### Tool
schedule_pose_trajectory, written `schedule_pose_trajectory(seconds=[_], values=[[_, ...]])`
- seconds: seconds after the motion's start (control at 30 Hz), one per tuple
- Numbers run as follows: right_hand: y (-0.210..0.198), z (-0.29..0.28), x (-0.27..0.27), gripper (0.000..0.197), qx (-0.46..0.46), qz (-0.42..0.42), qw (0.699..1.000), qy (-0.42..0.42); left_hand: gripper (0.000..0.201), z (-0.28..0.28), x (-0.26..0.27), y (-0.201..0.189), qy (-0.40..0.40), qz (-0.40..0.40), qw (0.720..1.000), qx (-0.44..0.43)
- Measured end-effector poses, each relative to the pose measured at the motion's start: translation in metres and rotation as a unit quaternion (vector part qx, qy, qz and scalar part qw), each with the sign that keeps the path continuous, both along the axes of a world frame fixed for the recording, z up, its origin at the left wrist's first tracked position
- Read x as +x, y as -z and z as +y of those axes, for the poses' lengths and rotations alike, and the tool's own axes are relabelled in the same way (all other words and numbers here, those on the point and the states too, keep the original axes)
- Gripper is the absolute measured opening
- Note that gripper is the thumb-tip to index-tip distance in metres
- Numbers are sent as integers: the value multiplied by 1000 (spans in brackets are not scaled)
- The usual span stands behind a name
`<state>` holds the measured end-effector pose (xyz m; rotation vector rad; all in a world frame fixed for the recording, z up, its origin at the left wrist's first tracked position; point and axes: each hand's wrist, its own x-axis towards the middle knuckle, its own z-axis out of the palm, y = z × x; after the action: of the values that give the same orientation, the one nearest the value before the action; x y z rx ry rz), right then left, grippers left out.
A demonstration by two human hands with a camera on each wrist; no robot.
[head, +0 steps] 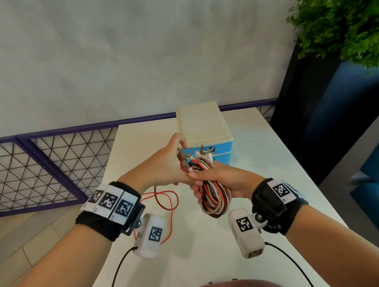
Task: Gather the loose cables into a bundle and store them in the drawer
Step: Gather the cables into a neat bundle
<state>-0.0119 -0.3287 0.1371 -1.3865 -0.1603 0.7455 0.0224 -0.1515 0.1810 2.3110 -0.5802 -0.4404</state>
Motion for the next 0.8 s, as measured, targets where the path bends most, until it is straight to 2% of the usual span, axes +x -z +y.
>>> schedule_pose_trajectory(seconds=[0.07,0.13,0.2,0.27,0.37,0.47,0.57,0.67,0.73,0.8], values=[[1,-2,1,21,13,5,999,44,67,8,4,-1,-32,158,983,-87],[2,-6,3,17,42,3,995,92,54,23,9,2,-62,304,934,-177],[2,-11,6,11,75,-6,987,140,47,37,15,9,-112,383,884,-244],[3,-16,10,11,100,-16,978,185,43,45,16,17,-166,394,856,-291],[9,-18,18,11,82,-39,966,240,30,43,11,27,-169,361,853,-336],[14,-8,23,17,14,-79,958,277,26,28,2,27,-171,321,851,-378],[16,6,25,26,-20,-112,946,302,24,4,-9,25,-131,271,885,-355],[18,17,25,35,-27,-130,943,306,18,-16,-17,23,-96,264,911,-303],[19,19,24,50,-13,-98,951,292,16,-23,-17,21,-110,283,909,-287],[20,19,24,82,24,-46,966,253,16,-26,-14,20,-136,304,902,-274]])
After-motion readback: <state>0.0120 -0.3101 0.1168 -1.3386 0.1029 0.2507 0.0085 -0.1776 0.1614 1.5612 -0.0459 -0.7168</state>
